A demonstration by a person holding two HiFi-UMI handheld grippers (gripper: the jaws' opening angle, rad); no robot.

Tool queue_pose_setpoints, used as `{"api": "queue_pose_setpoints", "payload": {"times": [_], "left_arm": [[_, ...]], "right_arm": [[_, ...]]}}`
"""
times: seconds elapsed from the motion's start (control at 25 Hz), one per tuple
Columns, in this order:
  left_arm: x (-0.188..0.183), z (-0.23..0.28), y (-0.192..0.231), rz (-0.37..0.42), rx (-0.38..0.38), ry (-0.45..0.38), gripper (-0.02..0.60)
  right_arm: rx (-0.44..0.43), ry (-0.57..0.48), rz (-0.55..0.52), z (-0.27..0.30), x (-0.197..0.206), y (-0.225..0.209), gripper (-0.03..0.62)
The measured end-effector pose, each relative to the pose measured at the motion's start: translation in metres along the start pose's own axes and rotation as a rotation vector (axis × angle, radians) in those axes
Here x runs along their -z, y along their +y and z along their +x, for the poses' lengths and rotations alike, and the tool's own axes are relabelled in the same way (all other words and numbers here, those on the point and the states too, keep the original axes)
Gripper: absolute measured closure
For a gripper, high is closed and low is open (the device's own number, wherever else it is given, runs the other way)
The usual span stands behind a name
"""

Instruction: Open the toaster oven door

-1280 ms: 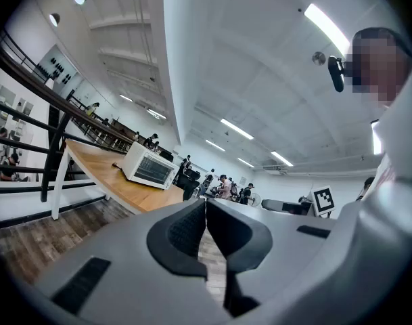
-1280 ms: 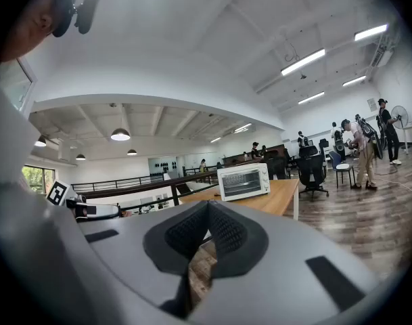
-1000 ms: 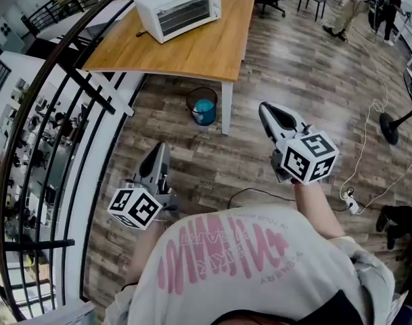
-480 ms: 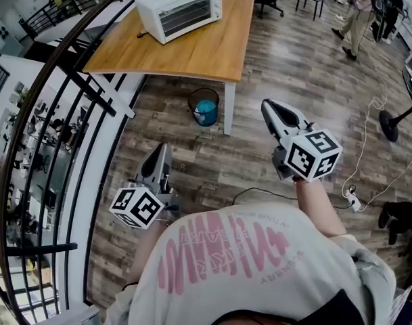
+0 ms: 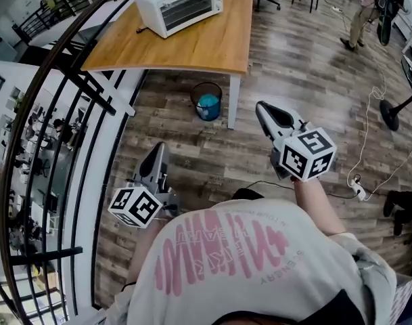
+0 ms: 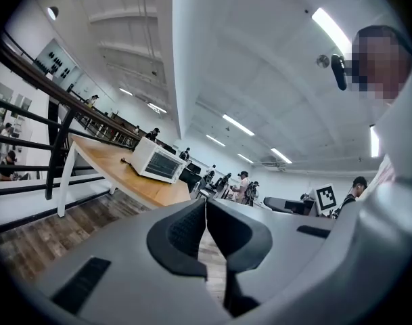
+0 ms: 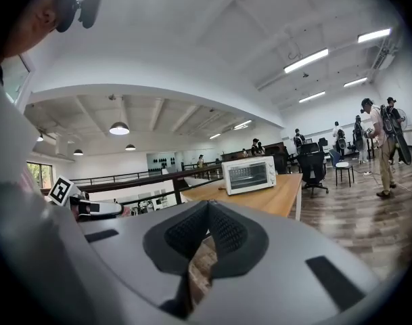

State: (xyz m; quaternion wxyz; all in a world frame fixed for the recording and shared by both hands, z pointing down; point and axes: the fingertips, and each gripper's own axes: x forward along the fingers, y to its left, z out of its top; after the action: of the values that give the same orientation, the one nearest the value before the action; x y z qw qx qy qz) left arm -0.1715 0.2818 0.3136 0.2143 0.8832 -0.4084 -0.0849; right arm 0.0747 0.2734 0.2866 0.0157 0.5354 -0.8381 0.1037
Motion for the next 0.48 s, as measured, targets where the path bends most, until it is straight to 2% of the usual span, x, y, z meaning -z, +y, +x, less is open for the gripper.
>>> {"api": "queue_pose_setpoints", "payload": {"times": [0.2,0.48], "left_arm": [[0.002,0.002,0.018,-0.025,-0.018,0.015,0.558],[-0.003,0.040,0.034,-0.049,-0.030,0.023,0.558]], "right_arm": [[0.016,0.048,0.006,0.011,0.014,-0.003,0.588],[0.003,0.074,0.026,0.046,0.014,-0.030,0.588]]}}
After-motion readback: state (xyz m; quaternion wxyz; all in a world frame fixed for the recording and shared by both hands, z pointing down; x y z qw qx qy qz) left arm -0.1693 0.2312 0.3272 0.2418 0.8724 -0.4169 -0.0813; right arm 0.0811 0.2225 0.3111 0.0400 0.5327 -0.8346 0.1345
